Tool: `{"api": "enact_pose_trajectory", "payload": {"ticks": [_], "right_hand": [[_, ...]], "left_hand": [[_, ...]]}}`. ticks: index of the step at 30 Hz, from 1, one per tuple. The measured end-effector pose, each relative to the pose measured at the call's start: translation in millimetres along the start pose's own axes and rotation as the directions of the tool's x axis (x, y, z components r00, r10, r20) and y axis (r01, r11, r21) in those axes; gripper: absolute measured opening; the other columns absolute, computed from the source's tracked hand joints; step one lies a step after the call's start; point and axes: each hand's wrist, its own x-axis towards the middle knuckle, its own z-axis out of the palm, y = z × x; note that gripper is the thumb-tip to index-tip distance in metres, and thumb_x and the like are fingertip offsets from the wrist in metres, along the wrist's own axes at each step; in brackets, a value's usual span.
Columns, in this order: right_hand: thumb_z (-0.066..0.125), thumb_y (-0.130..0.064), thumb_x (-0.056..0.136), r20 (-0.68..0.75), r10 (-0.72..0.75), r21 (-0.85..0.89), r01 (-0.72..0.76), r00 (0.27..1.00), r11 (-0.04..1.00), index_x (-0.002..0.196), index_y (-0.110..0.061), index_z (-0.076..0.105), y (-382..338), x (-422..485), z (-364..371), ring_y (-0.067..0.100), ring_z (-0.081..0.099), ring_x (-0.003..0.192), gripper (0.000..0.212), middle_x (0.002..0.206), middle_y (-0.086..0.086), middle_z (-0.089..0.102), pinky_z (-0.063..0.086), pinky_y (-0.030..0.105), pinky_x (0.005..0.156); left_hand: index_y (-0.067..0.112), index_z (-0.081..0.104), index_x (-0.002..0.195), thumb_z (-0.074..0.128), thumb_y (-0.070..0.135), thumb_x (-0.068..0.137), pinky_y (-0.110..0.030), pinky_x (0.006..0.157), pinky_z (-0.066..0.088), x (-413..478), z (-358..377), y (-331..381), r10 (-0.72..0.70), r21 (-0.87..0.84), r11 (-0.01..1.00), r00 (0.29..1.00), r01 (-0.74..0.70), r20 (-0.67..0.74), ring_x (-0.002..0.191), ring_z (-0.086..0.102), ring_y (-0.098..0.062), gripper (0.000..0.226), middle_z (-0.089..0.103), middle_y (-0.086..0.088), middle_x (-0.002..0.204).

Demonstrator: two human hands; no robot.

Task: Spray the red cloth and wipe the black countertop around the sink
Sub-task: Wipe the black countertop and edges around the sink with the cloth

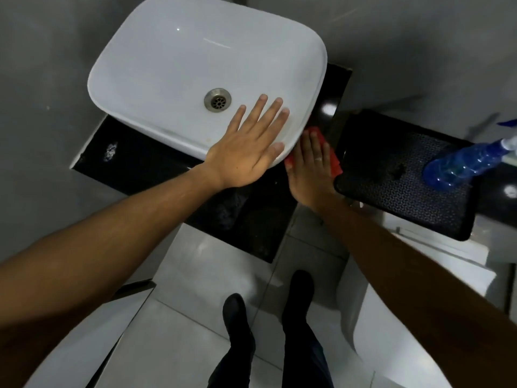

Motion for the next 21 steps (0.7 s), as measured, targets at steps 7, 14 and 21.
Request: {"api": "enact_pose_trajectory", "payload": {"ticks": [7, 14, 21], "right_hand": [[0.037, -0.035, 0.099, -0.001, -0.132, -0.013, 0.132, 0.991, 0.991, 0.154, -0.016, 0.026, -95, -131, 25, 0.037, 0.014, 0.151, 0.060, 0.162, 0.018, 0.022, 0.014, 0.057, 0.122], [0.036, -0.035, 0.097, -0.035, 0.102, -0.020, -0.103, 0.994, 0.994, 0.157, -0.019, 0.015, -152, -168, 41, 0.037, 0.006, 0.153, 0.065, 0.164, 0.019, 0.015, 0.006, 0.057, 0.123], [0.030, -0.033, 0.094, -0.031, 0.290, 0.168, -0.281, 0.957, 0.945, 0.156, -0.011, 0.017, -188, -108, 30, 0.042, 0.007, 0.151, 0.066, 0.162, 0.025, 0.015, 0.004, 0.059, 0.122]], "left_hand": [[0.013, 0.009, 0.157, 0.016, 0.038, 0.106, -0.052, 0.124, 0.007, -7, -5, 0, 0.042, -0.079, 0.996, 0.998, -0.046, -0.055, 0.154, -0.003, -0.028, 0.058, 0.005, -0.007, 0.167], [0.010, 0.015, 0.156, 0.020, 0.033, 0.105, -0.049, 0.125, 0.008, -14, -6, -1, 0.047, -0.177, 0.981, 0.989, -0.073, -0.141, 0.154, 0.001, -0.030, 0.056, 0.011, -0.009, 0.166], [0.013, 0.048, 0.139, 0.036, 0.027, 0.103, -0.039, 0.107, 0.038, -59, 7, 1, -0.206, -0.403, 0.914, 0.809, -0.042, -0.551, 0.130, 0.047, -0.023, 0.041, 0.057, -0.006, 0.134]]}}
